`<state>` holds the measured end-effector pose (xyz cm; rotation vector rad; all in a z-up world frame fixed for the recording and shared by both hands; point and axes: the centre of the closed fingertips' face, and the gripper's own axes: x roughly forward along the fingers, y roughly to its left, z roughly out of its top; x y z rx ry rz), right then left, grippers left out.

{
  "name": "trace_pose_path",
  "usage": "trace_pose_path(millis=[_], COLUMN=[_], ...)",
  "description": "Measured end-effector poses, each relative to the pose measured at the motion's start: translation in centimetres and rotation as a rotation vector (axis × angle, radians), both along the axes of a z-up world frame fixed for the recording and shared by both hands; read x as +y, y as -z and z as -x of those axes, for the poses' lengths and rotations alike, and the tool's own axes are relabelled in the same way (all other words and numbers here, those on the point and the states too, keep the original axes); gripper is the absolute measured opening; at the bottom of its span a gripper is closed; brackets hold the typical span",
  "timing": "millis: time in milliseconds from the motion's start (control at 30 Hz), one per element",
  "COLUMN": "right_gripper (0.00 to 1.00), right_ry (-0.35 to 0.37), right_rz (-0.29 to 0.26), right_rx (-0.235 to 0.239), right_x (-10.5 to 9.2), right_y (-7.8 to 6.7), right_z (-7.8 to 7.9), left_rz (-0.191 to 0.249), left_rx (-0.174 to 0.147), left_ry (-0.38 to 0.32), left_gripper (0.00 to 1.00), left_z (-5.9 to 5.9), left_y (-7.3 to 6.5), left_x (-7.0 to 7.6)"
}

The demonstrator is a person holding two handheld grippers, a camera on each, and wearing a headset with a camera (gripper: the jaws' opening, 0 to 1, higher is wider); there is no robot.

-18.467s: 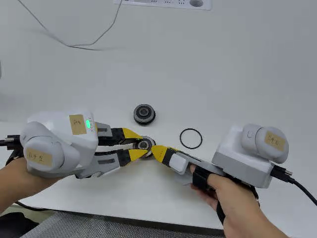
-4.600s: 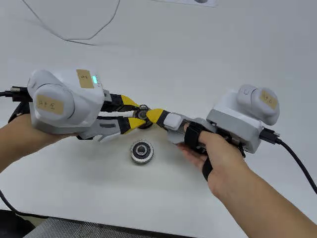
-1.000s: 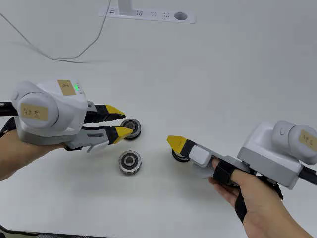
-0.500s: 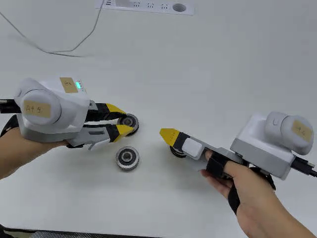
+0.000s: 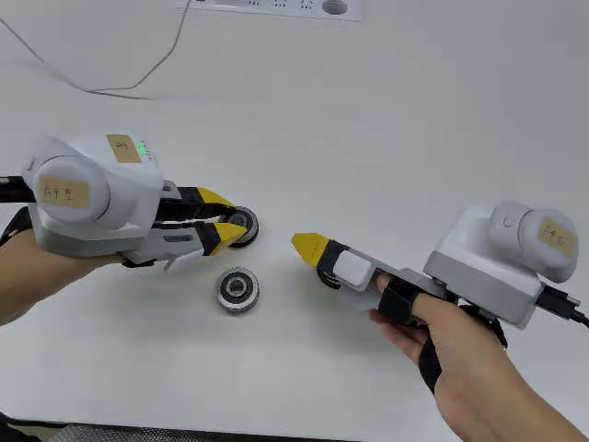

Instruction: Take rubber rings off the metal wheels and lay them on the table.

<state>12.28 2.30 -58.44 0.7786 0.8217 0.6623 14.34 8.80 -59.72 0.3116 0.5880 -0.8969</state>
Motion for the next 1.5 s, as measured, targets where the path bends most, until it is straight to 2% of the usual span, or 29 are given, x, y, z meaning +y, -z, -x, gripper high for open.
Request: trace_pose_path(millis=[233,367,533,600,667,800,900,1500], right_gripper=[0.19,0.24,0.36,0.45,0.49,0.48,0.48,0.47], right_ry=[-0.011,-0.039,-0.094,-0.095,-0.103,-0.105,-0.103,-0.129], right_rz=[-0.018,-0.032,-0.039,-0.028,-0.036,-0.060,-0.065,-0.064], right_rx=[-0.009,-0.020,-0.040,-0.032,-0.026,-0.021,-0.004,0.028], right_x=[1.0,2.1,3.9,4.3,4.8,5.5,5.8,6.7], right_y=[-0.3,-0.4,-0.3,0.1,0.2,-0.1,0.2,0.5], right_z=[-0.9,-1.2,-1.1,-1.2,-1.2,-1.2,-1.5,-0.9], left_rz=[0.000,-0.001,-0.001,-0.004,-0.006,-0.008,-0.018,-0.019], left_rx=[0.000,-0.003,-0.007,-0.011,-0.015,-0.018,-0.023,-0.022], left_ry=[0.006,0.009,0.016,0.023,0.027,0.032,0.045,0.046], left_gripper=[0.14,0.14,0.14,0.14,0.14,0.14,0.14,0.13], left_z=[0.0,0.0,0.1,0.1,0.1,0.1,0.2,0.2], left_y=[0.1,0.2,0.2,0.2,0.2,0.2,0.2,0.2], left_x=[-0.1,0.0,0.0,0.0,0.0,0.0,0.0,0.0])
